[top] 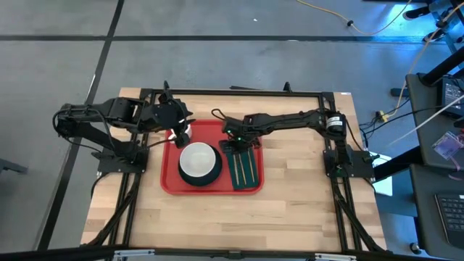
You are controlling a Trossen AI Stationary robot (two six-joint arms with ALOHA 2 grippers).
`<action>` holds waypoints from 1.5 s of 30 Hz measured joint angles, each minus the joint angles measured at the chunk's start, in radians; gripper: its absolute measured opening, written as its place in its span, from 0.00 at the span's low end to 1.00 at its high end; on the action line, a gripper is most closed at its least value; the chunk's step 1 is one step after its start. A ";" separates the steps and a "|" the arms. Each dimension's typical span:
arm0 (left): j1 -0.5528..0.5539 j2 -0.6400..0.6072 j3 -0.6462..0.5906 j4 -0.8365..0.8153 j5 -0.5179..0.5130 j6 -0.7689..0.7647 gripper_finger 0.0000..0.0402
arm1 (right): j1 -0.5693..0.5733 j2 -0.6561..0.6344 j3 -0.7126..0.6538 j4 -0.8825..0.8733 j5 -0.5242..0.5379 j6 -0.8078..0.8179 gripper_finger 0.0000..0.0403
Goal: Set up tray
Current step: Put the gold knife to the left of the gold spoon on the green napkin on the red tray
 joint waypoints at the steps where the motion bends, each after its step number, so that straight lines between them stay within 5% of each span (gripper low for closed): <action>1: 0.000 0.000 0.000 0.000 0.000 0.000 0.25 | 0.001 0.005 0.000 0.018 -0.005 0.001 0.03; 45: 0.000 0.000 0.000 -0.012 0.001 -0.011 0.22 | 0.033 0.042 0.000 0.056 0.078 -0.070 0.14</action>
